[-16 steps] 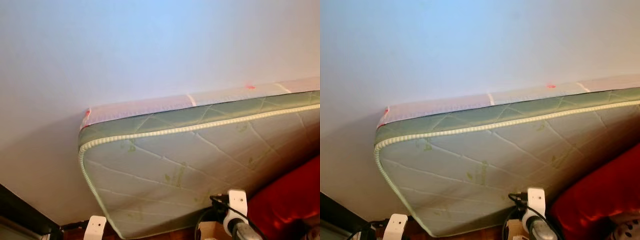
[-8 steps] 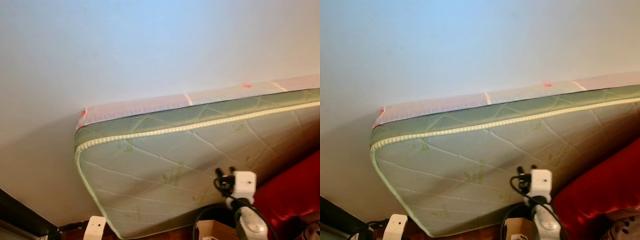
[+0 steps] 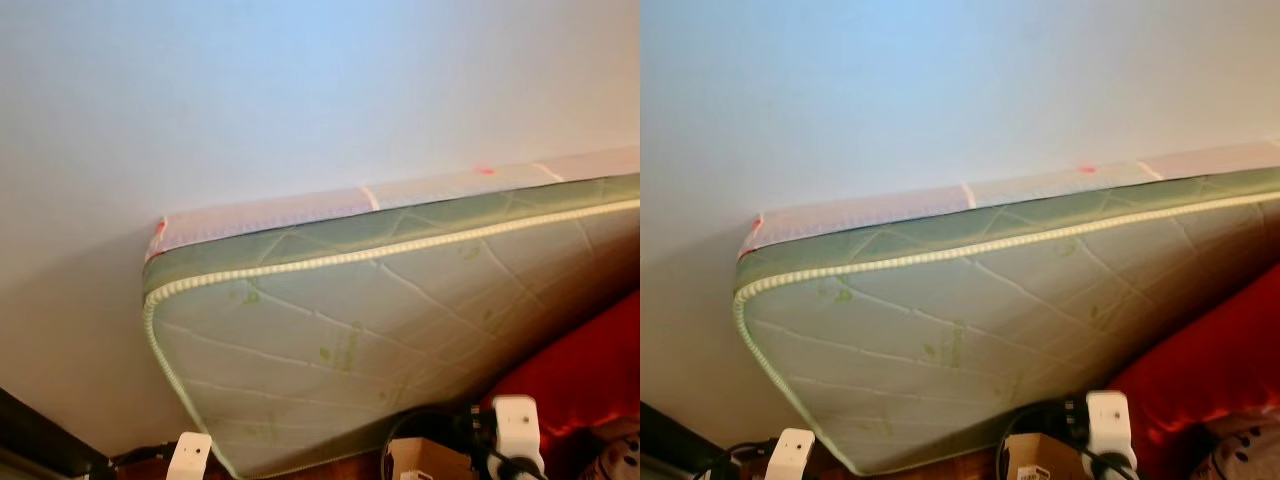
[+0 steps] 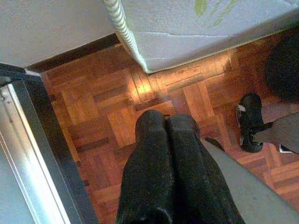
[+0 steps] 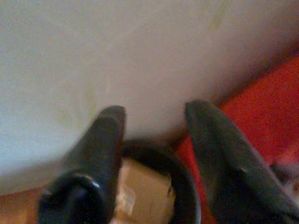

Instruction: Clean up the room

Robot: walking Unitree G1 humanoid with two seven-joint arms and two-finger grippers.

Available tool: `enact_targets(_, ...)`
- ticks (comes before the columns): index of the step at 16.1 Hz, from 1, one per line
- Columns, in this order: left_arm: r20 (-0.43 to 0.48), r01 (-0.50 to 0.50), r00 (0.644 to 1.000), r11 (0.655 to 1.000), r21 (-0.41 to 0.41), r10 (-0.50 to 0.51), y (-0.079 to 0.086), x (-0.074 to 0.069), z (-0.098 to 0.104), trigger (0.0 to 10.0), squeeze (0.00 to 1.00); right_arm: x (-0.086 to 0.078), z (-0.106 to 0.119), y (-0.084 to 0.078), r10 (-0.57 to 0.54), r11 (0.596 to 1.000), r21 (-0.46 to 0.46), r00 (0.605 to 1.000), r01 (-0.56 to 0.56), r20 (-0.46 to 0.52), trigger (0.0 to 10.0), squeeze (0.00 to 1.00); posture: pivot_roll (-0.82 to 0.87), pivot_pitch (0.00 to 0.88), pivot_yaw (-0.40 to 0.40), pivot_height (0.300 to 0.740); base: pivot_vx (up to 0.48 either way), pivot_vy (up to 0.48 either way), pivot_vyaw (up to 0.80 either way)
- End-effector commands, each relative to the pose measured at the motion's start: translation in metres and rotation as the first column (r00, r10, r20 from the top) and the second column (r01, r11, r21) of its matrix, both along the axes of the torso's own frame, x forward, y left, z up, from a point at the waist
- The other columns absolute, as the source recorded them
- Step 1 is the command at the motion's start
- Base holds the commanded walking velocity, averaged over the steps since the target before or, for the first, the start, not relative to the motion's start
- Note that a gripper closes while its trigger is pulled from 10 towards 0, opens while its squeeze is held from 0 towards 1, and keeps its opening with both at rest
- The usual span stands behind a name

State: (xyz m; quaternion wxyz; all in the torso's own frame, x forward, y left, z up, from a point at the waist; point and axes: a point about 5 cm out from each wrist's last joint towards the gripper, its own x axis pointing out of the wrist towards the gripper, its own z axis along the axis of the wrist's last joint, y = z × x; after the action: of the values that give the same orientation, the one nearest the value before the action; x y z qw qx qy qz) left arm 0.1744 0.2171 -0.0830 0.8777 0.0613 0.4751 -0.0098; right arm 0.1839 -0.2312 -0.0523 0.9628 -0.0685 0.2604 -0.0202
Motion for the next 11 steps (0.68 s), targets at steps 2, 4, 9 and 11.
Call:
enact_targets(2, -0.01, 0.012, 1.0, 1.0, 0.007, -0.012, 0.001, -0.001, 0.0, 10.0, 0.0, -0.022, -0.017, -0.02, -0.083, 0.994, -0.083, 0.975, 0.066, -0.208, 10.0, 0.0, -0.07, 0.0, -0.036, 0.74, 0.0, 0.0, 0.0)
enact_targets(4, -0.01, 0.016, 1.0, 1.0, 0.015, -0.016, 0.002, 0.0, 0.0, 10.0, 0.0, -0.039, -0.027, -0.032, -0.299, 0.941, 0.051, 0.895, 0.334, -0.332, 10.0, 0.0, -0.08, 0.0, -0.01, 0.74, 0.0, 0.0, 0.0)
enact_targets(9, -0.012, 0.017, 1.0, 1.0, 0.022, -0.017, 0.004, 0.001, 0.001, 10.0, 0.0, -0.052, -0.042, -0.003, -0.231, 0.94, 0.129, 0.865, 0.317, -0.446, 10.0, 0.0, -0.07, 0.0, -0.004, 0.74, 0.0, 0.0, 0.0)
enact_targets(11, -0.011, 0.014, 1.0, 1.0, 0.022, -0.014, 0.003, 0.001, 0.001, 10.0, 0.0, -0.047, -0.042, 0.001, -0.233, 0.935, 0.14, 0.861, 0.326, -0.452, 10.0, 0.0, -0.07, 0.0, -0.004, 0.74, 0.0, 0.0, 0.0)
